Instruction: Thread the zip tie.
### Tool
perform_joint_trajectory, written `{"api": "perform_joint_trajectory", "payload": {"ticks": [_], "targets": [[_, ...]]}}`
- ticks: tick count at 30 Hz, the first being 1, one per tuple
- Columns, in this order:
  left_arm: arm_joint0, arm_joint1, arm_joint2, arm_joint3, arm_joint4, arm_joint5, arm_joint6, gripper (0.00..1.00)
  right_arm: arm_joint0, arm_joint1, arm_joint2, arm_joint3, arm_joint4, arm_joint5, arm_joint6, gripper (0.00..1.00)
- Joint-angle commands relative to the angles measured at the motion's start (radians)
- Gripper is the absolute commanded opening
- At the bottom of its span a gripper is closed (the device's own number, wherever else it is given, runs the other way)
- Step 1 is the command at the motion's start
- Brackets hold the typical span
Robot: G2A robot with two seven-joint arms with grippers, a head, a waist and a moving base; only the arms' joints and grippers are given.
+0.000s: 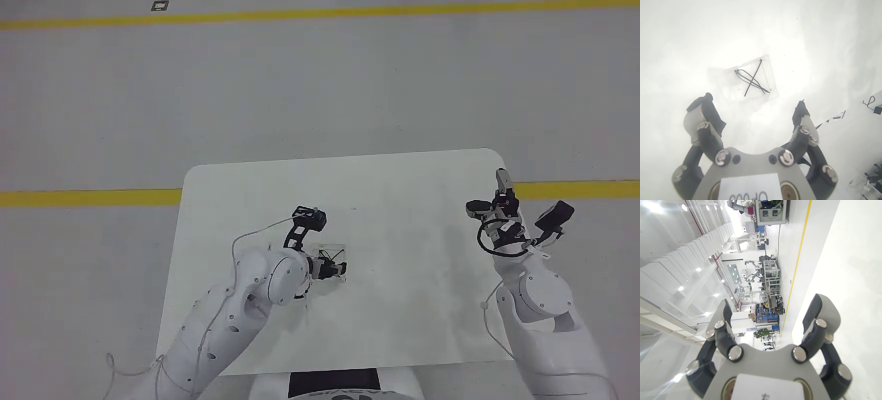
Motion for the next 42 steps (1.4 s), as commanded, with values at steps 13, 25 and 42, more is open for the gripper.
{"api": "perform_joint_trajectory", "payload": {"ticks": [13,25,42], "targets": [[0.021,-0.044,0.021,0.010,0.146,0.000,-0.062,1.00,0.000,0.000,0.000,0.000,0.000,0.000,0.000,1.00],[0.026,-0.054,0.023,-0.003,0.157,0.000,-0.061,1.00,0.000,0.000,0.000,0.000,0.000,0.000,0.000,1.00],[0.045,-0.069,0.010,-0.030,0.141,0.000,-0.045,0.30,0.000,0.000,0.000,0.000,0.000,0.000,0.000,1.00]]}}
